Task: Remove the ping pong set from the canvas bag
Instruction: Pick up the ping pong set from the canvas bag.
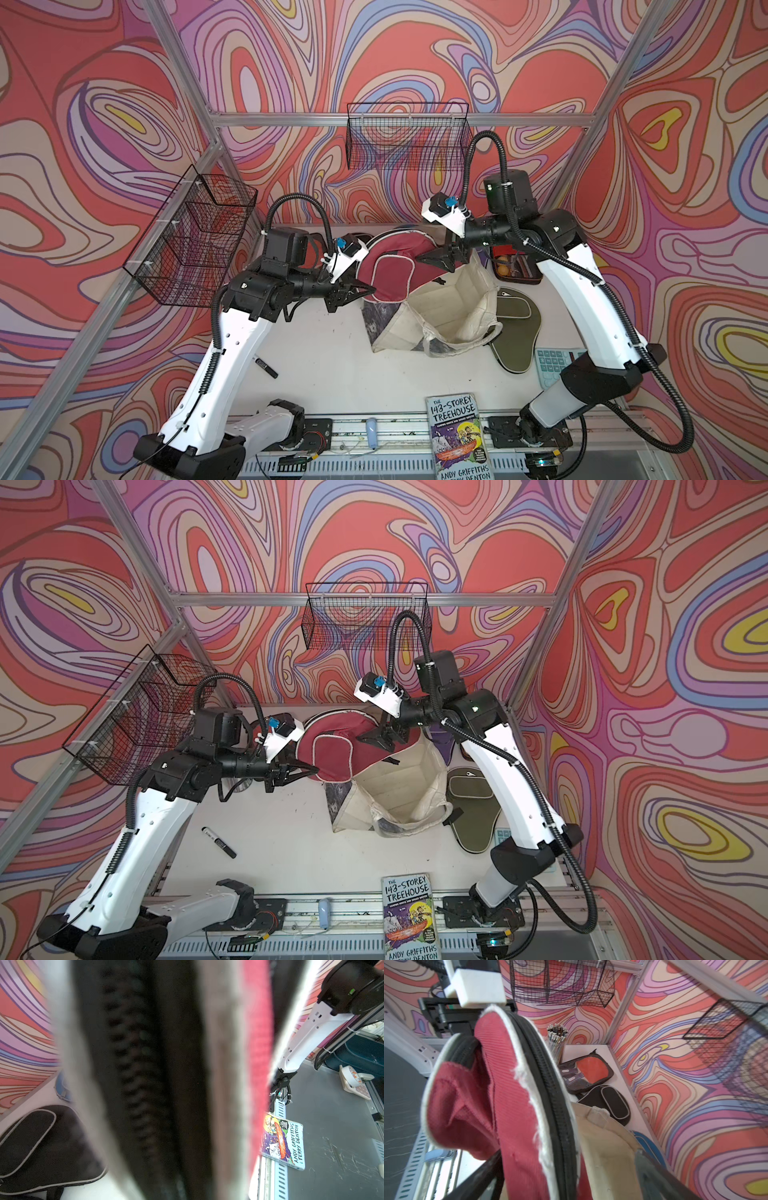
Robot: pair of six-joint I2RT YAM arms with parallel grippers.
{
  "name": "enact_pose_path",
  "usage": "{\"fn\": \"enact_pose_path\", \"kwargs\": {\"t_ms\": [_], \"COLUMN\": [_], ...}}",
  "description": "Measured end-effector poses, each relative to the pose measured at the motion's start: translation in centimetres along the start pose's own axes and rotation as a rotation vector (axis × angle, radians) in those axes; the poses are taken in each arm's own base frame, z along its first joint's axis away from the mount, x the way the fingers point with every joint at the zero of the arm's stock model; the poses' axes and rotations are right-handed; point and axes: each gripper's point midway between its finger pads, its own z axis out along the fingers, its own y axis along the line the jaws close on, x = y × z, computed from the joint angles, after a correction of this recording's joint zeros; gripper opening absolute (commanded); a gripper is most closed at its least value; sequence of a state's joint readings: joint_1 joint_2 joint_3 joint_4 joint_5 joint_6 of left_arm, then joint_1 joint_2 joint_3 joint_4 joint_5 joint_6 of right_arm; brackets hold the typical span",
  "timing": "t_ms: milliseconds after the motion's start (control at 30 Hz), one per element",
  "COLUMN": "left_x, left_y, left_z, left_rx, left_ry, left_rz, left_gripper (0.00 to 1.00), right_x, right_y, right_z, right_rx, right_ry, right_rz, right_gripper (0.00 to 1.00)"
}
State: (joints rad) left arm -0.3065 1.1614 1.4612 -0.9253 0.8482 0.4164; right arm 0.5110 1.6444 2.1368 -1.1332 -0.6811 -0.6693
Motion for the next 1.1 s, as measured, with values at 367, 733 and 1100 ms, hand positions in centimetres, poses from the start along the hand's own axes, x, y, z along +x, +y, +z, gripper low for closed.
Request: {"fn": "enact_pose_path", "kwargs": {"t_ms": [367, 733, 1100], "left_x": [0.0, -2.0, -2.3], "left_y": [0.8, 3.4, 3.2], "left_z": [-0.6, -4.2, -5.4], "left_rx": [-0.04, -0.402, -0.462], "left_ry": [0.033, -0.112, -0.361], "left_rz": [0.038, 0.133, 0.024], "left_gripper": [0.0, 1.0, 1.0], "right_x": [2.8, 1.7, -6.2], "right_y": [4.2, 1.9, -2.3], "right_z": [2.1, 1.1, -2.5], "right_rx": [-0.289, -0.17, -0.062], "right_ry": [0.006, -0.037, -0.468], "right_rz": [0.107, 0.191, 0.369], "right_gripper": [0.0, 0.0, 0.0]}}
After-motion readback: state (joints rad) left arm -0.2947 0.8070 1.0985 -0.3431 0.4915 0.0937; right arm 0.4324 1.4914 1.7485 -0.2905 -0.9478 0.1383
